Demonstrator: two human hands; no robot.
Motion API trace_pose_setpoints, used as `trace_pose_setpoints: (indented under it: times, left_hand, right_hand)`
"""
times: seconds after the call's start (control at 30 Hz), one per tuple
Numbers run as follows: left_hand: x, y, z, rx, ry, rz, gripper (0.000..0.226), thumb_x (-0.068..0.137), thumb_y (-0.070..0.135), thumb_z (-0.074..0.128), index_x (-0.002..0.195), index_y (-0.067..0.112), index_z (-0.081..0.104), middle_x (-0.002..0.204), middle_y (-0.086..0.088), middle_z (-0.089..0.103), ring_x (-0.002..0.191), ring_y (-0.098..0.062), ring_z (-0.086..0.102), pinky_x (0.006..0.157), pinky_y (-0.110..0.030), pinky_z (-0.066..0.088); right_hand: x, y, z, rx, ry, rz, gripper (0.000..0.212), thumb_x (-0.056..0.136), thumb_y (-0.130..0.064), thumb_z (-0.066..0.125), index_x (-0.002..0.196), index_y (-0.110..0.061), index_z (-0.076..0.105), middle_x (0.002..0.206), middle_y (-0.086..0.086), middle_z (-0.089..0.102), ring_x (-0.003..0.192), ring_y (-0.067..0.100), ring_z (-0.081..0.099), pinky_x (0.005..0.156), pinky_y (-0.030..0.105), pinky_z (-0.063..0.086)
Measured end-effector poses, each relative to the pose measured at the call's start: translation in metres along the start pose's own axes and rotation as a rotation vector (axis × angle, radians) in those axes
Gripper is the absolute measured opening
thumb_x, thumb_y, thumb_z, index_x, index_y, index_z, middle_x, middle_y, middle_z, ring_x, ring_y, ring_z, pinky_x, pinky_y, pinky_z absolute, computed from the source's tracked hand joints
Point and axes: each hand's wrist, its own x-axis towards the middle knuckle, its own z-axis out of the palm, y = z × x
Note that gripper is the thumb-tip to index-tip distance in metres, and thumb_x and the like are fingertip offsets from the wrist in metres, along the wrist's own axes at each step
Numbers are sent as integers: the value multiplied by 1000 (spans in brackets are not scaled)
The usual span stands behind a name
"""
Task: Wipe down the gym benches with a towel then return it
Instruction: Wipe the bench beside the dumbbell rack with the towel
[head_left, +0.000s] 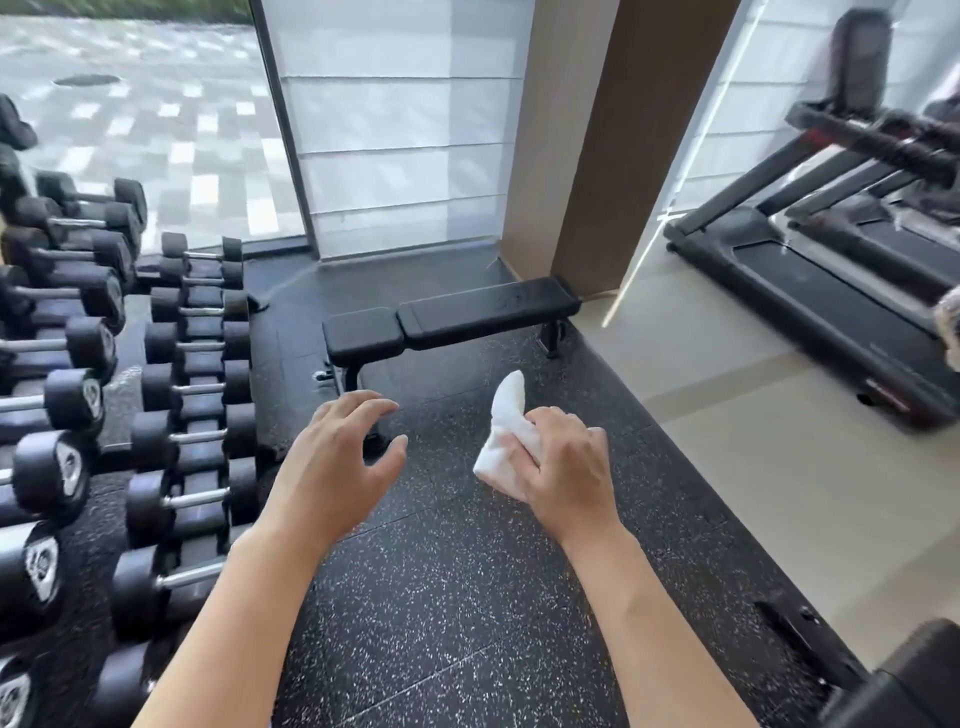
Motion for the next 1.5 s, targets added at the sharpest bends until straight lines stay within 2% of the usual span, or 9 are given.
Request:
trace_pose_setpoints:
  times: [0.13,0.33,0.53,0.77,0.9,1.1,1.23,1.5]
  left_hand:
    - [35,-9,5,-33,18,2,37,94,44,64,129,30,65,134,15,58,125,-8,50,102,-29,42]
    - [103,-14,28,-40,41,-22,35,96,40,64,129,29,64,133,14,60,127,-12,52,105,-35,44]
    - [179,6,55,-15,40,-86,34,96,39,64,128,28,64,131,14,61,125,-12,53,105,-39,47]
    - [259,21,60,34,110,-149,31,96,34,65,127,26,66,127,11,64,122,-12,55,101,-33,46]
    - [289,15,54,66,128,-187,30,97,31,66,126,23,67,126,9,65,122,-15,55,102,-30,42]
    - [337,-15,50,82,126,-206,32,98,30,64,128,22,66,130,8,64,125,-15,54,105,-35,45]
    - [372,-56,44,52,136,-181,31,98,34,63,128,25,65,129,12,63,123,-12,53,102,-33,45]
    - [446,-152,6,-32,141,-142,28,98,34,63,124,27,67,125,13,63,120,-10,55,98,-32,45]
  right_hand:
    - [38,2,13,17,-1,-8,31,103,-52,50,96,-23,58,90,-11,59,83,16,55,83,42,40]
    - [107,33,43,111,-32,-8,28,103,-50,54,98,-23,59,92,-12,59,85,15,55,84,43,42]
    - [192,80,60,192,-57,-49,28,101,-44,60,93,-18,60,87,-7,61,79,17,55,81,46,48]
    - [291,108,79,302,-54,-136,32,102,-48,58,90,-18,59,81,-9,58,72,12,53,68,35,47]
    - [328,103,96,339,-86,-159,32,102,-48,58,87,-19,56,79,-7,58,71,14,54,65,36,49]
    - [377,95,132,336,-98,-157,26,100,-44,60,89,-21,56,80,-8,58,71,14,54,65,34,48]
    - [409,75,158,315,-84,-157,31,101,-48,58,91,-19,58,81,-8,61,71,14,55,66,33,47]
    - [482,-7,205,268,-75,-200,37,102,-50,57,92,-15,61,84,-3,63,75,18,59,69,42,52]
